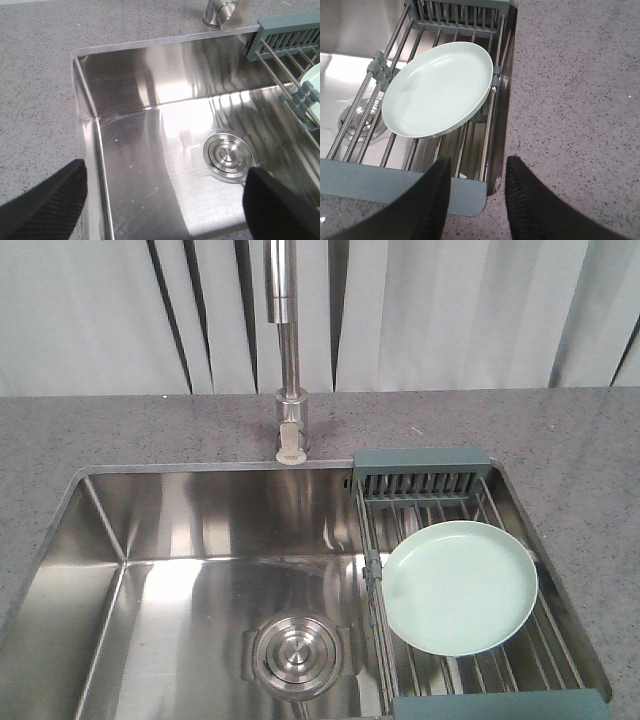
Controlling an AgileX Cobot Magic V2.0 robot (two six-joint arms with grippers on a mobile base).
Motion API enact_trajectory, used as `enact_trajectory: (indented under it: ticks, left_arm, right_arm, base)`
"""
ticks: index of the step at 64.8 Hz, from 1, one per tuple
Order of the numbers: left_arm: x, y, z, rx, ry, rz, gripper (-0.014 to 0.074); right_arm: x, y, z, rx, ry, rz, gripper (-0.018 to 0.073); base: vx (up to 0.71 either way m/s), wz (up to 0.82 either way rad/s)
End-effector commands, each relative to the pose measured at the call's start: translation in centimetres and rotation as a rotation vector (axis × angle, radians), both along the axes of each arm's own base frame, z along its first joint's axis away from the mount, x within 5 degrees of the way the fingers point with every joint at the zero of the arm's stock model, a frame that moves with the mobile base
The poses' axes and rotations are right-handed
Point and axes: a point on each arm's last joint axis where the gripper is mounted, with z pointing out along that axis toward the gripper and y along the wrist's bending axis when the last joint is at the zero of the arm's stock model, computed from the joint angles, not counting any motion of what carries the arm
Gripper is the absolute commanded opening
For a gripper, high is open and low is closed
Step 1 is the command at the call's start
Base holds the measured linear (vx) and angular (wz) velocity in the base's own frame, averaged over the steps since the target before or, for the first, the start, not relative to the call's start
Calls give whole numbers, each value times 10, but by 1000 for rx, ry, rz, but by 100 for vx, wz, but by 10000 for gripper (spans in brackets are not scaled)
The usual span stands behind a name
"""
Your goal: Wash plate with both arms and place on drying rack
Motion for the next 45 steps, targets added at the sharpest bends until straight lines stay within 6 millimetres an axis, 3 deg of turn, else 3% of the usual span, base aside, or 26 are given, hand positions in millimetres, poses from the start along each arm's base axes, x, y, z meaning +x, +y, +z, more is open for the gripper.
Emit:
enact_trajectory:
  ticks: [1,26,45]
  left_arm:
    - [14,-3,12,-32,-35,10,589]
    - [91,-16,38,44,100,-28,589]
    - [140,-27,37,76,158,-95,589]
  right_arm:
    - [3,0,12,0,-76,2,263]
    - [3,0,12,0,-76,2,263]
    - [3,0,12,0,-76,2,263]
  base:
    - [0,0]
    - [0,0]
    - [0,0]
